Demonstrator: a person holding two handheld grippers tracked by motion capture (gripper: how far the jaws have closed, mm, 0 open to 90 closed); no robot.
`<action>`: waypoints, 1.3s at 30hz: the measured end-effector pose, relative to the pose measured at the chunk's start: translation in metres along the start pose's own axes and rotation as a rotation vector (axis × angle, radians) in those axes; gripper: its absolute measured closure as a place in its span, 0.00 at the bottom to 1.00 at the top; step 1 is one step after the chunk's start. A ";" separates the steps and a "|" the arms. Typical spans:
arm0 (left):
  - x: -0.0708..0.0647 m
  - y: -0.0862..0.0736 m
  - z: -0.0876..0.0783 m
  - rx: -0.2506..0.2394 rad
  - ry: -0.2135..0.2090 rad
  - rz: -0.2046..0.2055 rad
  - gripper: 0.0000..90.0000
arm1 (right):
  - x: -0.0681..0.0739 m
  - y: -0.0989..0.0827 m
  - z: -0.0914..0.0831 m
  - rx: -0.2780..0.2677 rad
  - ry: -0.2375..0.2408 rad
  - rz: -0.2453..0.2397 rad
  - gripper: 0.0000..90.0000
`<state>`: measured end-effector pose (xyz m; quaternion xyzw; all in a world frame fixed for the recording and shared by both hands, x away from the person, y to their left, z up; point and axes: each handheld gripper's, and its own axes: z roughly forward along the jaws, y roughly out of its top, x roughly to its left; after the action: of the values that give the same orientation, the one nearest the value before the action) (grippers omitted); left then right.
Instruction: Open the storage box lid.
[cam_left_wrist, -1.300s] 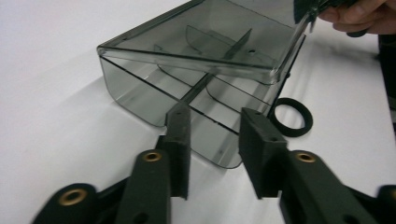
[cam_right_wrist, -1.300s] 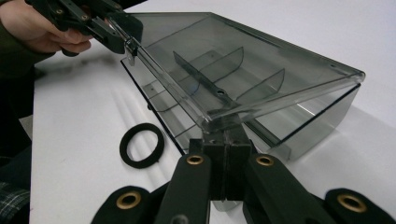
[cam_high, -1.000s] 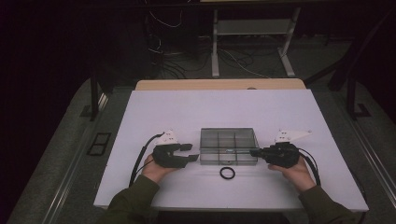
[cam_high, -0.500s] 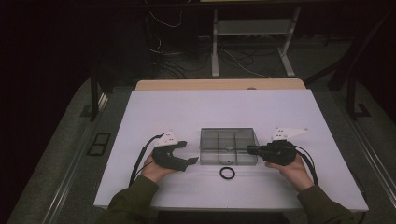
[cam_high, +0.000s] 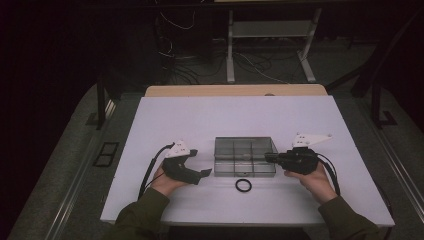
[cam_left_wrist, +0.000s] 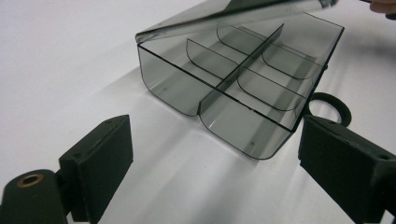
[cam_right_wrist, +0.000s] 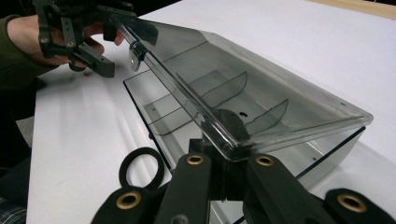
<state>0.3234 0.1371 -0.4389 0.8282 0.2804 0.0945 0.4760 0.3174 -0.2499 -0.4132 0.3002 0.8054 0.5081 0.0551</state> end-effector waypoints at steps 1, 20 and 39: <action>0.000 0.000 0.001 0.004 0.006 -0.004 0.05 | 0.000 0.000 0.000 -0.002 0.000 -0.003 0.99; 0.001 -0.001 0.001 0.005 0.012 -0.014 0.00 | -0.006 0.015 -0.002 -0.026 -0.010 -0.018 0.99; 0.002 -0.001 0.000 0.003 0.017 -0.017 0.01 | -0.013 0.028 -0.004 -0.038 -0.014 -0.030 0.99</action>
<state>0.3242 0.1383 -0.4401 0.8257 0.2915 0.0971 0.4731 0.3388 -0.2511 -0.3901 0.2904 0.7997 0.5203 0.0739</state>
